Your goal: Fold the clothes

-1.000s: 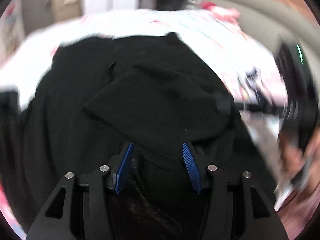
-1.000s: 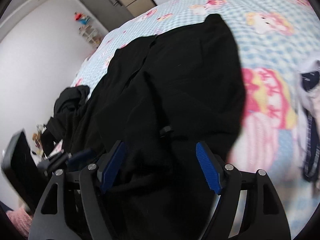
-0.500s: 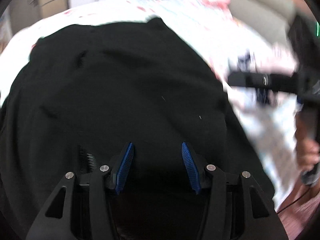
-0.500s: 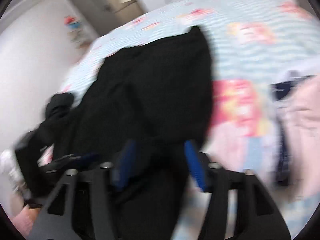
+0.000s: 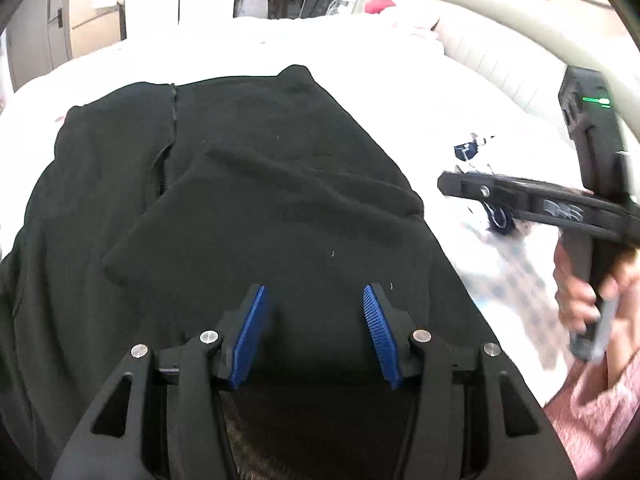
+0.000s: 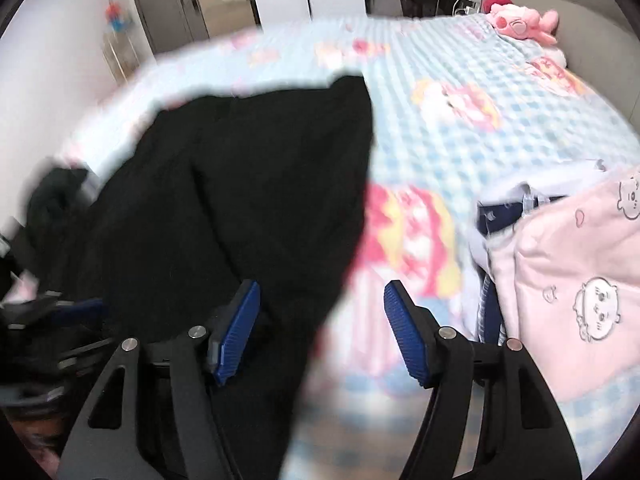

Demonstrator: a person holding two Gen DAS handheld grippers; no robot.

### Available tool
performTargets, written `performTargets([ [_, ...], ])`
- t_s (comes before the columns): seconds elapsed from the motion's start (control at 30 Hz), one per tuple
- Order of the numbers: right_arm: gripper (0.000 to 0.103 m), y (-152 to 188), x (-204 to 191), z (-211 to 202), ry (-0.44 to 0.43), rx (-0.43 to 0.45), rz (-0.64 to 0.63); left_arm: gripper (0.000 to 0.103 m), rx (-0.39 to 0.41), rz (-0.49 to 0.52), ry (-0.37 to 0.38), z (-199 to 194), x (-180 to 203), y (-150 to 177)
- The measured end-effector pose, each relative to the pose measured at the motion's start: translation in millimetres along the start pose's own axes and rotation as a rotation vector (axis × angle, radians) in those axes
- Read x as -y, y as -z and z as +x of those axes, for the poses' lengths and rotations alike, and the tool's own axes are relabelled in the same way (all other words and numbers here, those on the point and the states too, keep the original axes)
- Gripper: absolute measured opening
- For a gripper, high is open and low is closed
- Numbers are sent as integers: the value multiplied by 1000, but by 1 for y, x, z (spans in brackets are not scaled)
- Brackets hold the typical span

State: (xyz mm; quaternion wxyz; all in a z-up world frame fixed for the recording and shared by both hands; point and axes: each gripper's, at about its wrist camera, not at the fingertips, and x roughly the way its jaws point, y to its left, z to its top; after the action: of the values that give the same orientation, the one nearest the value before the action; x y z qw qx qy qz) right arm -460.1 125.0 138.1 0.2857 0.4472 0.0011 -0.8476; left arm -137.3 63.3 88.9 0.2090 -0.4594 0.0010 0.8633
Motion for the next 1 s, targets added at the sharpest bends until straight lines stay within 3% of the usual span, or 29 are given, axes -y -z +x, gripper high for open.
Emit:
performTargets([
  [0.07, 66, 5, -6, 18, -63, -66, -4, 51, -90, 22, 10, 25, 14, 8],
  [0.1, 65, 11, -11, 30, -42, -109, -26, 51, -122, 49, -23, 33, 22, 15],
  [0.17, 66, 25, -19, 54, 36, -190, -79, 51, -112, 90, -85, 32, 33, 30],
  [0.23, 69, 34, -15, 65, 53, -215, -68, 51, -55, 16, -36, 9, 27, 41],
  [0.3, 69, 36, -6, 55, 30, -207, -8, 52, -3, -109, 20, -16, 11, 52],
  [0.37, 69, 39, -1, 40, 5, -181, 28, 52, 8, -161, 13, -29, 4, 64],
  [0.5, 69, 53, 4, -2, -45, -91, 42, 52, -61, -113, -36, -20, 23, 84],
  [0.63, 69, 77, -8, -33, -42, -52, 33, 53, -75, -86, -18, -20, 49, 95],
  [0.7, 69, 101, -11, -46, -11, -40, 46, 53, -39, -115, 20, -28, 55, 97],
  [0.77, 69, 124, -14, -60, -31, -44, 72, 53, 25, -216, 115, -40, 49, 101],
  [0.8, 69, 135, -12, -68, -47, -43, 91, 53, 30, -243, 124, -41, 48, 102],
  [0.93, 69, 156, -9, -54, 1, -68, 82, 53, -32, -193, -12, -27, 55, 110],
  [1.0, 69, 158, -16, -55, 47, -55, 26, 53, -57, -203, -19, -20, 54, 117],
])
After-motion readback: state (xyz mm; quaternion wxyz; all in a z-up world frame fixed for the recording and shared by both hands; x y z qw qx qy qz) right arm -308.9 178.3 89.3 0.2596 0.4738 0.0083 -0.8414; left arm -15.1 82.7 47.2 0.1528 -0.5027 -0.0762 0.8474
